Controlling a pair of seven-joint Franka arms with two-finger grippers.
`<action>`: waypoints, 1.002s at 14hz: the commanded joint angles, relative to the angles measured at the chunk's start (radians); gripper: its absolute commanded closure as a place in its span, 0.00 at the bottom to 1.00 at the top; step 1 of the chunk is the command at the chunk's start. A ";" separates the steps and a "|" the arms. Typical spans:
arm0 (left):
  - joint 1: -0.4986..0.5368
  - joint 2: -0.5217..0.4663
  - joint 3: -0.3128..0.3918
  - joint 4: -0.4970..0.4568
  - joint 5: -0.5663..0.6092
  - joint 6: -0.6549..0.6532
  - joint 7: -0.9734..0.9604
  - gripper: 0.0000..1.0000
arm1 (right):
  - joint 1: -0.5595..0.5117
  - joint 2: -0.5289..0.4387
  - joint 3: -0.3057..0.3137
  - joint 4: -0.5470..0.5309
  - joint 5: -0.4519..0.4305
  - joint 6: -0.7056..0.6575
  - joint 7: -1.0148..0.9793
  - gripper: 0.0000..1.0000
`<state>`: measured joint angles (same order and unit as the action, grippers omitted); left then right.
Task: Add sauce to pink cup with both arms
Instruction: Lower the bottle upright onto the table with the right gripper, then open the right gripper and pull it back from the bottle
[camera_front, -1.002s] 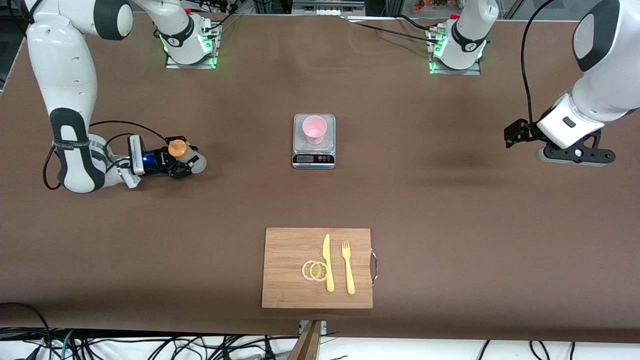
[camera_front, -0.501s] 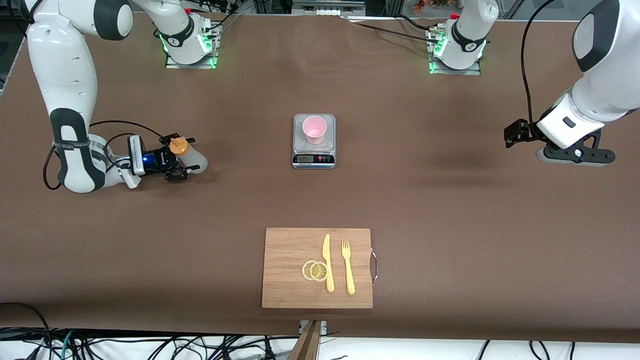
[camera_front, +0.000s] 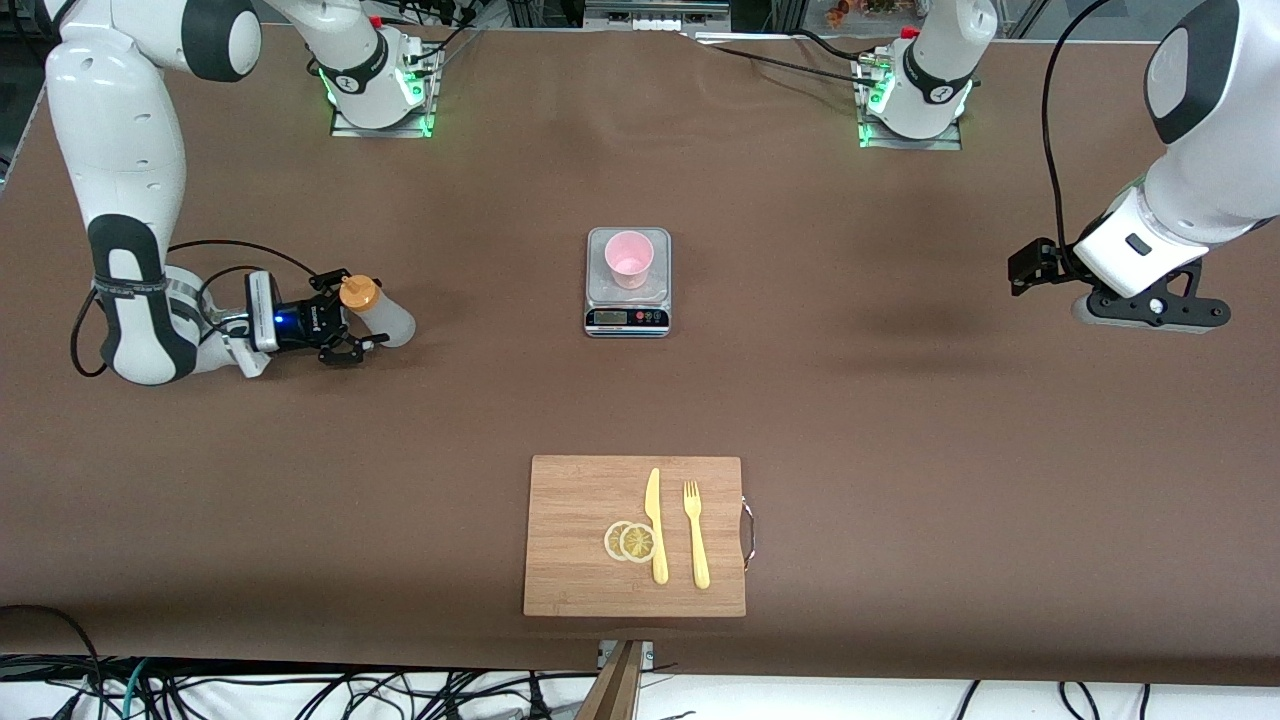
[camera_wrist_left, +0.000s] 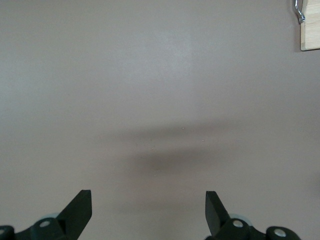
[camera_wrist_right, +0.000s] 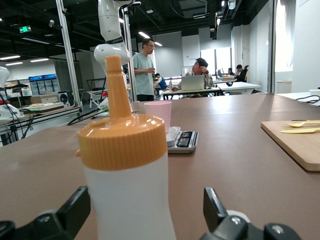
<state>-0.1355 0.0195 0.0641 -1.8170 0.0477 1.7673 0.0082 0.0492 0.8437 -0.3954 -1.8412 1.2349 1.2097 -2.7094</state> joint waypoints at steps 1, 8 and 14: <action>0.005 0.004 0.000 0.018 -0.005 -0.017 0.018 0.00 | -0.044 0.006 0.001 0.017 -0.009 -0.009 -0.004 0.00; 0.031 -0.021 -0.003 0.018 -0.055 -0.037 0.010 0.00 | -0.144 0.000 -0.022 0.143 -0.110 -0.009 0.109 0.00; 0.031 -0.023 -0.003 0.011 -0.055 -0.039 0.010 0.00 | -0.141 -0.005 -0.065 0.338 -0.135 -0.009 0.408 0.00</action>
<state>-0.1138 0.0039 0.0663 -1.8116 0.0144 1.7477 0.0082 -0.0894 0.8407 -0.4619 -1.5826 1.1274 1.2092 -2.4135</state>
